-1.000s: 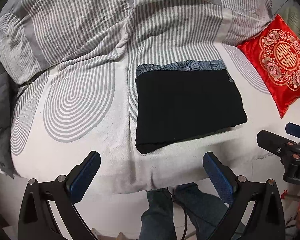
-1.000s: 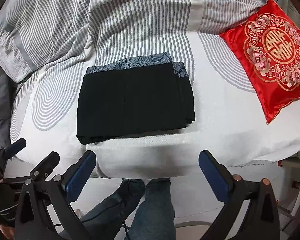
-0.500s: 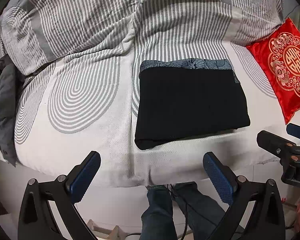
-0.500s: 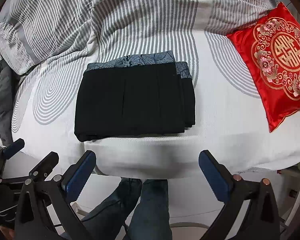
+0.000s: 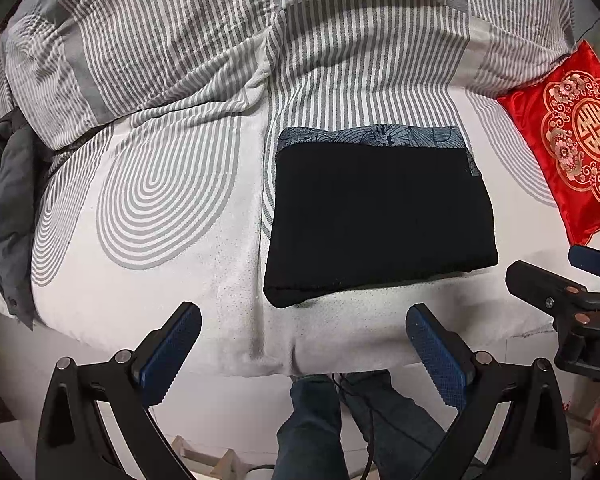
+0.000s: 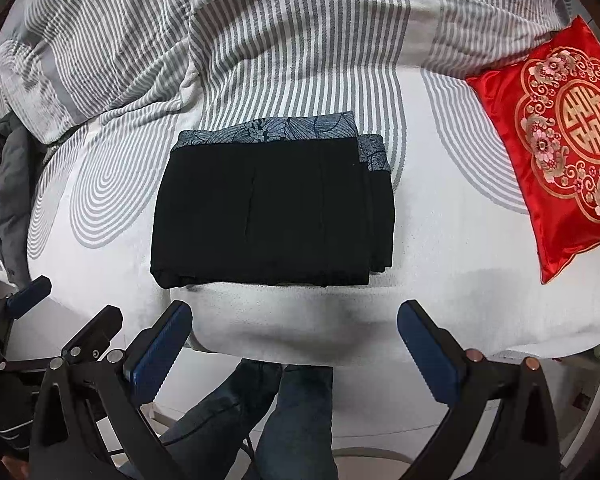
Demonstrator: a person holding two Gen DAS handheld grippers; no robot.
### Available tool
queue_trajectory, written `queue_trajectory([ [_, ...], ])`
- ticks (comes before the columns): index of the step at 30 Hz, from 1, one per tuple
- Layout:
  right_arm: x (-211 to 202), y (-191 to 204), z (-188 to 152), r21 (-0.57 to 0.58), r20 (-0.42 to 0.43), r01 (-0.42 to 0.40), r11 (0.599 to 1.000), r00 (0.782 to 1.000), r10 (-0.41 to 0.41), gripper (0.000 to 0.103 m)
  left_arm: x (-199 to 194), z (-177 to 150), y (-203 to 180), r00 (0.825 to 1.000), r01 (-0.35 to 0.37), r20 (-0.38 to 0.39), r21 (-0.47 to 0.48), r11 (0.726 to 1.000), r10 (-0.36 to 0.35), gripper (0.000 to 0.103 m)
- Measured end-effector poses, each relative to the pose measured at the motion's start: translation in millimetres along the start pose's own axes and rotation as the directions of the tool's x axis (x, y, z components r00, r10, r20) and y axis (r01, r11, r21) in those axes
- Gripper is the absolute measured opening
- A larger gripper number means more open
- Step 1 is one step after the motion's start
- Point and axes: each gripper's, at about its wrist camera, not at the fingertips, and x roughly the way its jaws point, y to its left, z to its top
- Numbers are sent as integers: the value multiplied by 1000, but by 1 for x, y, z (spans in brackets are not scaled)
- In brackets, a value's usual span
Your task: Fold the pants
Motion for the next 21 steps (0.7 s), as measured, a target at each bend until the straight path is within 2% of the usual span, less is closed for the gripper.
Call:
queue_trajectory([
  [14,-1,-6,4,-24,-5,5,1000,1000,-5,102,7,3,-5,1000,11,-24,-35,999,-12,103],
  [21,-1,-8,3,-26,-9,5,1000,1000,-5,102,4,0,-10,1000,6,2,-19,1000,-6,103],
])
